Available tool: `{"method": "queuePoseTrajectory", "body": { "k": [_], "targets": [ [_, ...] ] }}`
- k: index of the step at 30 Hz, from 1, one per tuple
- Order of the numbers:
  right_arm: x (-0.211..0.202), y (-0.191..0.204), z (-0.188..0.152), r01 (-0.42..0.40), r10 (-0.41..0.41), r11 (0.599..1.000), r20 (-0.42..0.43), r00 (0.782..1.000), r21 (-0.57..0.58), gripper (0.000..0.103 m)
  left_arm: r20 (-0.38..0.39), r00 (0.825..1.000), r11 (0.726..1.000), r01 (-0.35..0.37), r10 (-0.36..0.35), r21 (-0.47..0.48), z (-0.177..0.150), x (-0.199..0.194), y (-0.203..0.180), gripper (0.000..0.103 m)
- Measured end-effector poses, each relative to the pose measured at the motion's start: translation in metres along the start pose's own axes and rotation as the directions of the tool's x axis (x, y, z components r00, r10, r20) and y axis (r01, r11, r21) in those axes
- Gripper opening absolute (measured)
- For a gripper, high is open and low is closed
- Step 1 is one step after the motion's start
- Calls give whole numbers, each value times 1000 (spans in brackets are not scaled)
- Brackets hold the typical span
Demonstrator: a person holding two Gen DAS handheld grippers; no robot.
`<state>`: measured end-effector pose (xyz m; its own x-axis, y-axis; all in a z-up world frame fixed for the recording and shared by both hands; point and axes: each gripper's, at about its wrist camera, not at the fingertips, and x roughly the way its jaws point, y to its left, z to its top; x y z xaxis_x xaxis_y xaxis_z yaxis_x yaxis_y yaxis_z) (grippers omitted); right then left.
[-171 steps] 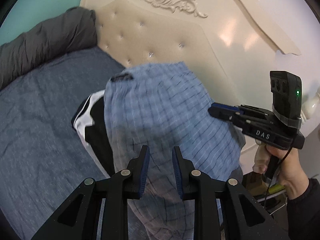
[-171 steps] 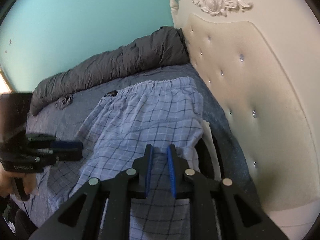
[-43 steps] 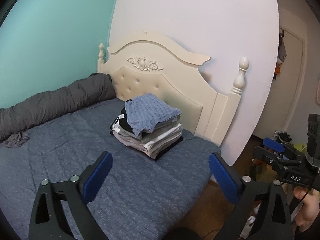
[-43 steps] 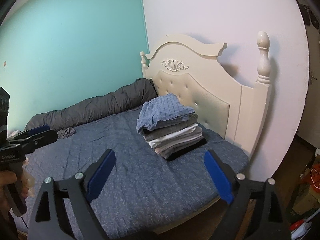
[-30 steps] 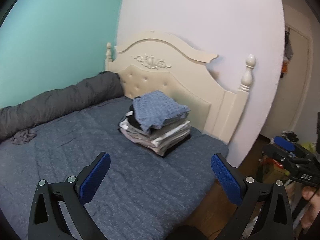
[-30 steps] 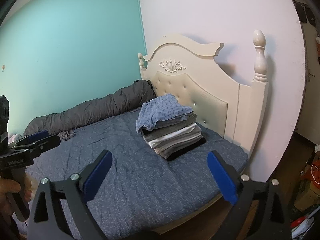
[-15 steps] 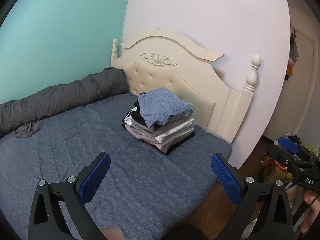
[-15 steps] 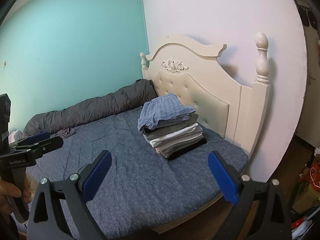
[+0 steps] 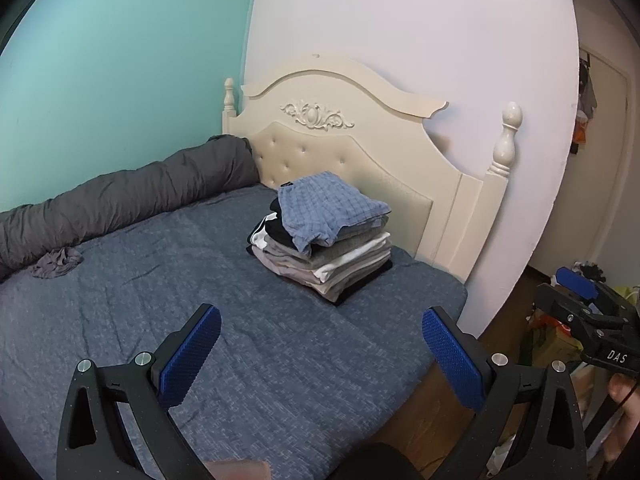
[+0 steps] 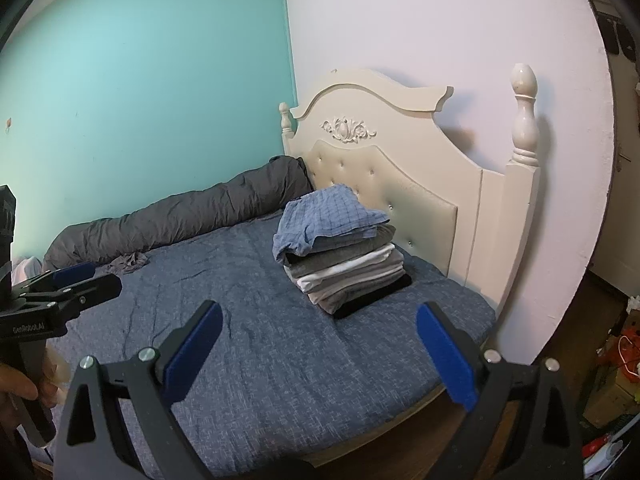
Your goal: Fold clothes
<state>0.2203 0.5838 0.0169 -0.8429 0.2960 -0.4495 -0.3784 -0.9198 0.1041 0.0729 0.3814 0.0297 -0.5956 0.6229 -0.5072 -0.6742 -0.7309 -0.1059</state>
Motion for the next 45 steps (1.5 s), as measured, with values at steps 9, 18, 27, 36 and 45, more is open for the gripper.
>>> {"method": "queuePoseTrajectory", "body": {
  "k": [9, 18, 27, 36, 45],
  "targets": [
    [3, 3, -3, 0, 0, 1000, -4, 1000, -10, 99, -6, 1000, 1000, 3, -3, 3, -2, 1, 1, 103],
    [2, 5, -4, 0, 0, 1000, -1, 1000, -13, 99, -12, 1000, 1000, 7, -7, -7, -6, 2, 3, 103],
    [4, 7, -7, -2, 2, 1000, -6, 1000, -15, 99, -12, 1000, 1000, 11, -11, 5, -8, 4, 1, 103],
    [6, 8, -9, -6, 6, 1000, -14, 1000, -16, 99, -5, 1000, 1000, 7, -7, 2, -9, 3, 1, 103],
    [5, 7, -10, -5, 4, 1000, -12, 1000, -15, 99, 1, 1000, 1000, 6, -6, 0, -9, 1, 1, 103]
  ]
}}
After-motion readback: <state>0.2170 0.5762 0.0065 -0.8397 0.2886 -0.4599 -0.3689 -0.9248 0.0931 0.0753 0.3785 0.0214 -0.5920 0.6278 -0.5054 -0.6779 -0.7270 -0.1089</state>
